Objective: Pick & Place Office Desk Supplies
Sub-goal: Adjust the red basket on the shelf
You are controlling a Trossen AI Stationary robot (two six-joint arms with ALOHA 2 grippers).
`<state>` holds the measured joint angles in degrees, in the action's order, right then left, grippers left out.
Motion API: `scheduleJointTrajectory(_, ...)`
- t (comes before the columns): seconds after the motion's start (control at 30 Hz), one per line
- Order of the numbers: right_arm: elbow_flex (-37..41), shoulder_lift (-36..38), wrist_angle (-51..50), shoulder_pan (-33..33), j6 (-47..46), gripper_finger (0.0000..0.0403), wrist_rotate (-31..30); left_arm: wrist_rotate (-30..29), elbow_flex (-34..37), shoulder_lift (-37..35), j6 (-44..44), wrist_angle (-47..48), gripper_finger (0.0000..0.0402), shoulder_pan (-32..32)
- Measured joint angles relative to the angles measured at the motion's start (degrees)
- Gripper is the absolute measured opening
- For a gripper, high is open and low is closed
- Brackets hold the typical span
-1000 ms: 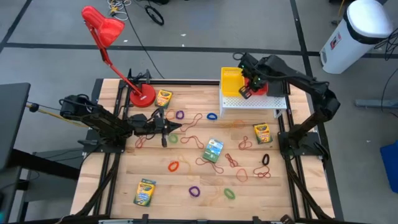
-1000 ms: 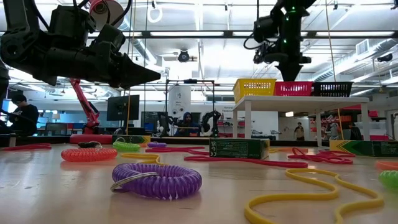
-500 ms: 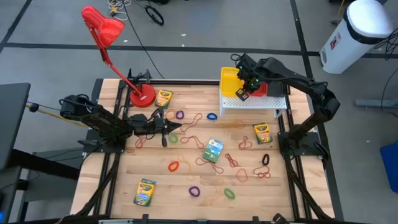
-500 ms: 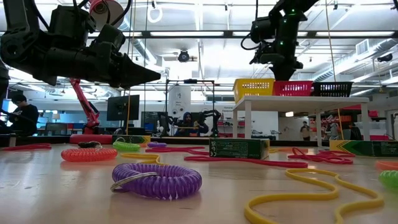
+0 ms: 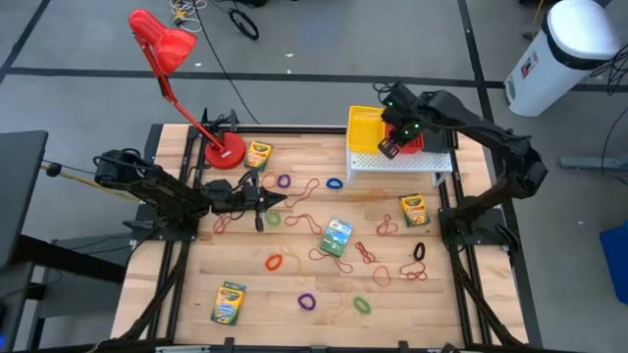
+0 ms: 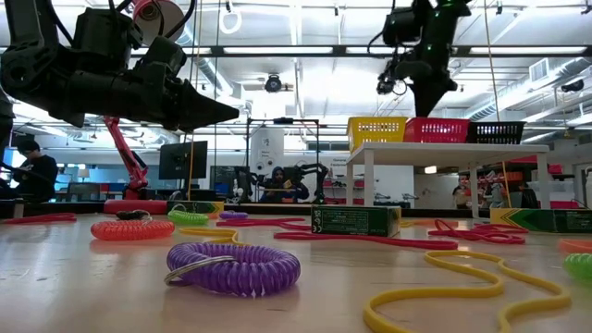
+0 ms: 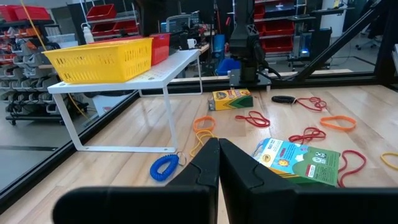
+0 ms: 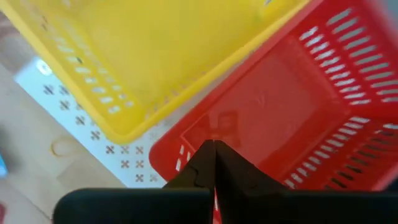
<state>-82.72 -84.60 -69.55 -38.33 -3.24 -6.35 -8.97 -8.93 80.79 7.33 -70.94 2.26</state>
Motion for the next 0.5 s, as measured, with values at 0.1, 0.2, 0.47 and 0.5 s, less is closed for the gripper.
scheduleJointTrajectory(0.1, 0.0, 2.0, 2.7, 1.1, -1.5, 0.0004, 0.0, 0.0, 0.0, 0.0, 0.0, 0.0, 0.0009, 0.0)
scheduleJointTrajectory(0.2, 0.0, 3.1, 7.1, 4.1, -3.1, 0.0004, 0.8, 0.0, 0.0, 0.0, 0.0, -0.2, 0.0009, 0.0)
scheduleJointTrajectory(0.47, 0.0, -0.1, 10.0, 10.2, -2.3, 0.0002, -0.9, 0.0, 0.0, 0.0, 0.0, -0.8, 0.0009, 0.0)
scheduleJointTrajectory(0.5, 0.0, -0.4, 9.9, 10.2, -2.1, 0.0002, -1.8, 0.0, 0.0, 0.0, 0.0, -0.8, 0.0009, 0.0)
